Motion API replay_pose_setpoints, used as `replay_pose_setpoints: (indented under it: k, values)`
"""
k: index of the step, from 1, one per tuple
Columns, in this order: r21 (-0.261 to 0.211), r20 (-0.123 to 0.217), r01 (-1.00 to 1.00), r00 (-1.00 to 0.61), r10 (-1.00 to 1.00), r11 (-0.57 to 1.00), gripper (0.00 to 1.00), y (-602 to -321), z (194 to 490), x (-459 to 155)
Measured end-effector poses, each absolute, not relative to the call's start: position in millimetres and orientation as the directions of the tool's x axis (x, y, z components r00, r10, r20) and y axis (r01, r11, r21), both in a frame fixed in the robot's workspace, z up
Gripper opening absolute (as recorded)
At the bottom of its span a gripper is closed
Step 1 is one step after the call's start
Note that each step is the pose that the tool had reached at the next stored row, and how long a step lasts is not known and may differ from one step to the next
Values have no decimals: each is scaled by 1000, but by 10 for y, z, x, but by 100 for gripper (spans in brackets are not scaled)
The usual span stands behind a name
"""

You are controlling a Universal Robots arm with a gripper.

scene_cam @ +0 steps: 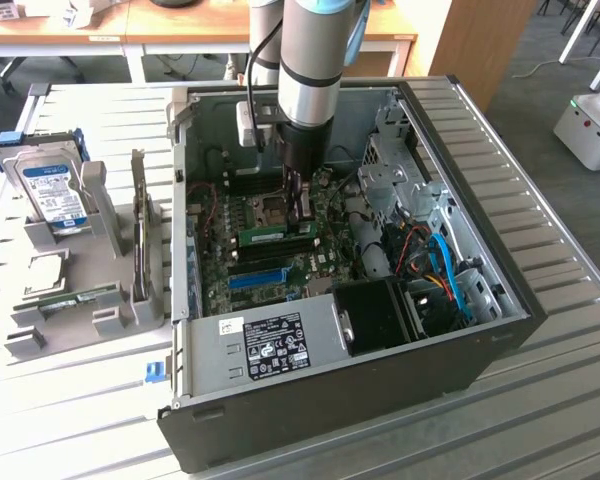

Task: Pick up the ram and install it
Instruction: 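Insert the ram into the slot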

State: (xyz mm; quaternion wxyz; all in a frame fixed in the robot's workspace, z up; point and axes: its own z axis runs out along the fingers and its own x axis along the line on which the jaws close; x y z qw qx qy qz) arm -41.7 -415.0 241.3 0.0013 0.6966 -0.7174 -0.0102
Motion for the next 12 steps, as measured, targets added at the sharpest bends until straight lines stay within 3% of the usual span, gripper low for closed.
replay_pose_setpoints:
  k: [12]
  values:
    - [16,-12,-999,-30,-999,30,12,-4171,2413,-418]
